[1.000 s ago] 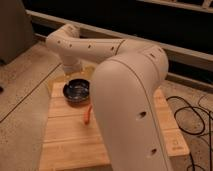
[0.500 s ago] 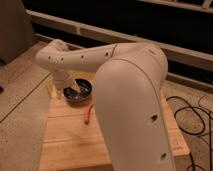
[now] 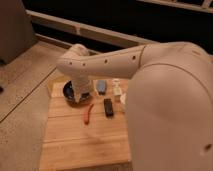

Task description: Move the arm in a circular motion

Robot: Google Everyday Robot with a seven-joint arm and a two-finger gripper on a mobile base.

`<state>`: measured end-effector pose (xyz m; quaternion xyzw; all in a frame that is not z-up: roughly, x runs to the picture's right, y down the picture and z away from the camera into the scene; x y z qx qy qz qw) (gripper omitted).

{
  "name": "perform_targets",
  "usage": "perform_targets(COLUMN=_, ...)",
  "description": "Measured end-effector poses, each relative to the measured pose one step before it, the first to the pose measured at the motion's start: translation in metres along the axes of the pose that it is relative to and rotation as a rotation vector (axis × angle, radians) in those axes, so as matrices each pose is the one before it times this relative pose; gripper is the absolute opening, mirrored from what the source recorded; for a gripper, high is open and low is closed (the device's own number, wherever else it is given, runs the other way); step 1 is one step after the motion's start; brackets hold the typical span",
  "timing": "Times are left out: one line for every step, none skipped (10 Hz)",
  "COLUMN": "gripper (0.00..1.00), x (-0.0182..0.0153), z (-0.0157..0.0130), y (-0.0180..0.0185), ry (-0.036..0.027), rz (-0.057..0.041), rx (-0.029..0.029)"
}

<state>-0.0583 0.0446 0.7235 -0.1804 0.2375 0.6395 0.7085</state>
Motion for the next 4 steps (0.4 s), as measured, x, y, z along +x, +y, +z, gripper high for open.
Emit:
perform_targets(gripper=0.65, x=0.00147, z=-0.00258, y=-0.01824, ry=-0.00149, rz=0.04383, rx=0.01755)
perform_targets(gripper=0.65, x=-0.00121, z=-0.00148, y=-0.01966, ry=0.00443, rz=0.03603, rx=0.02864)
perform_targets(gripper=0.65, x=-0.00541, z=-0.00149, y=-0.01945, ry=0.00893, rz=0.03145, rx=0.03255)
perform_targets(gripper=0.65, x=-0.00550, z=0.00020, y=-0.01100, ry=0.00697, rz=0.01566, rx=0.01862)
